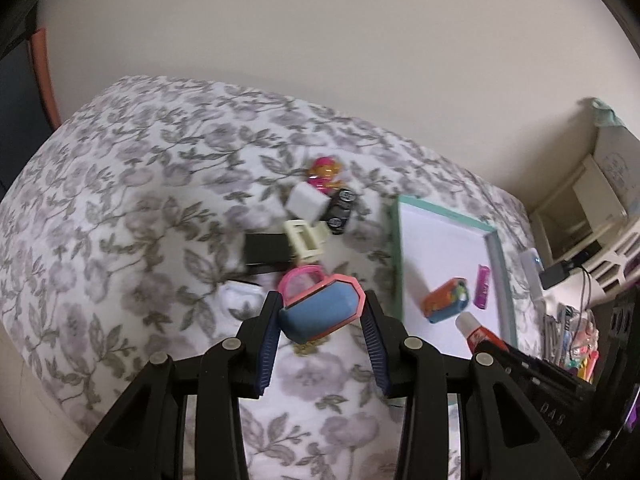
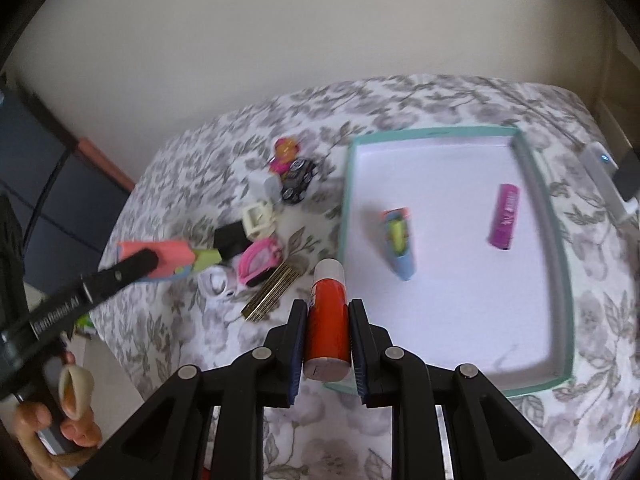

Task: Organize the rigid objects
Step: 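Lift both held items and carry them over the white tray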

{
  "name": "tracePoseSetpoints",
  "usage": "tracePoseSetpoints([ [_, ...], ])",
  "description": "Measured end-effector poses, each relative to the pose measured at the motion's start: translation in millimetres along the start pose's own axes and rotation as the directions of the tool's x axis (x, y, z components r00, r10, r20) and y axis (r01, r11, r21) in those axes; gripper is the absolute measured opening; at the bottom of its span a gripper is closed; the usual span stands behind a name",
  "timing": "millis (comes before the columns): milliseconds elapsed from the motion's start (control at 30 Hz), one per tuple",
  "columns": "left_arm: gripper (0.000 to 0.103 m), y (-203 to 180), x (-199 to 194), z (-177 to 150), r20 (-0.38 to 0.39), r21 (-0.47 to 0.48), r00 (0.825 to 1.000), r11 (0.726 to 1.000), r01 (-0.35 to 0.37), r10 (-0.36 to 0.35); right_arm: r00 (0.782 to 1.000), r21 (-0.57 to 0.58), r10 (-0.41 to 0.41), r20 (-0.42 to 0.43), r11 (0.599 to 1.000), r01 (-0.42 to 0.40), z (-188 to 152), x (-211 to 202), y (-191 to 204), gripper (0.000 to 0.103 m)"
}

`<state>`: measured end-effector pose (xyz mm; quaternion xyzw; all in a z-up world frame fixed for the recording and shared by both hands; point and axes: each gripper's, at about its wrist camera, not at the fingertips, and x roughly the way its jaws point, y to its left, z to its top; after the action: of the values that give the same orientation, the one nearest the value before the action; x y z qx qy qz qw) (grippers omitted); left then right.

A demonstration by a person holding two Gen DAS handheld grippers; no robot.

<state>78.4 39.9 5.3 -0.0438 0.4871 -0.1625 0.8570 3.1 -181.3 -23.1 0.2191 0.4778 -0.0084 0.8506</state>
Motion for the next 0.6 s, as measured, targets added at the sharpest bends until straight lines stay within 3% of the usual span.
tracePoseSetpoints([
  [167, 0.041, -27.7, -0.8, -4.6, 0.016, 0.055, 0.999, 0.997, 0.049, -0.05, 0.999, 0.072, -0.032, 0.035, 0.997, 0.029, 4.4, -13.6, -26.6, 0.022],
  [300, 0.041, -52.5, 2.8, -10.8, 0.01, 0.109, 0.996, 0.99, 0.091, -0.092, 0.991, 0.108, -0.124, 0.046, 0.987, 0.118, 6.1, -19.2, -48.5, 0.022],
  [467, 0.041, -87.7, 16.1, -24.3, -0.032, 0.196, 0.991, 0.972, 0.132, -0.128, 0.978, 0.168, -0.209, 0.022, 0.965, 0.202, 3.1, -18.3, -81.3, 0.022],
  [600, 0.033, -109.2, 32.1, -36.6, -0.095, 0.225, 0.98, 0.956, 0.19, -0.173, 0.966, 0.194, -0.26, -0.009, 0.947, 0.256, -1.1, -12.4, -103.2, 0.022],
])
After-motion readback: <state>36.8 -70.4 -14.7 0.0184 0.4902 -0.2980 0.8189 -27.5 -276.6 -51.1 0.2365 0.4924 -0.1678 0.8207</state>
